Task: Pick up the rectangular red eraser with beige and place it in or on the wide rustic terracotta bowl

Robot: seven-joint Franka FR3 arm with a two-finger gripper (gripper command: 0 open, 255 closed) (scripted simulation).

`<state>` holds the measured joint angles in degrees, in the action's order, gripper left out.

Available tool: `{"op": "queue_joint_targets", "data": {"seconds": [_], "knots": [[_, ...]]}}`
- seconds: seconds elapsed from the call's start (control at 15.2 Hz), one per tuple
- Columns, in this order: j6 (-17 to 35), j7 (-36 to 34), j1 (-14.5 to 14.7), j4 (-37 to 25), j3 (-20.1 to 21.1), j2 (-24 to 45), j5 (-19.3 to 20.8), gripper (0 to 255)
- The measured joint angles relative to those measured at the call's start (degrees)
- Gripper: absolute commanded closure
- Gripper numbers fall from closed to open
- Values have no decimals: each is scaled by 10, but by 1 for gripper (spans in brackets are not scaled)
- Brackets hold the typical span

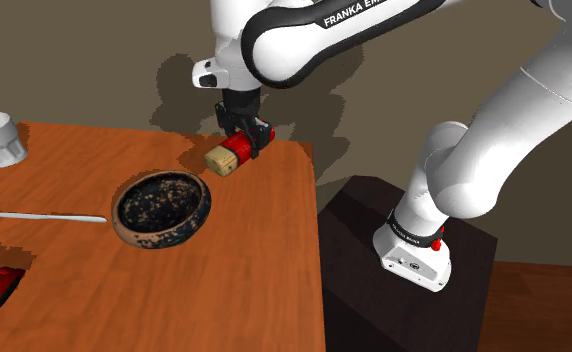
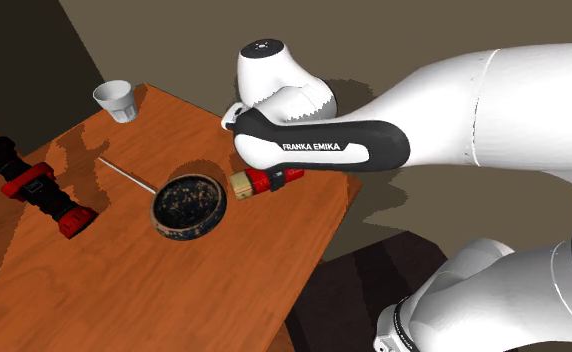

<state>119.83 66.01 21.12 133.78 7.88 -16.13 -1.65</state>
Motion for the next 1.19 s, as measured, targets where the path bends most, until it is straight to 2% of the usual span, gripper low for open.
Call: {"op": "queue_joint_targets", "data": {"seconds": [0.86, 1.19], "knots": [[-100, 3, -1, -77, -4, -23, -1, 255], [-107, -48, 15, -140, 30, 33, 1, 255]]}}
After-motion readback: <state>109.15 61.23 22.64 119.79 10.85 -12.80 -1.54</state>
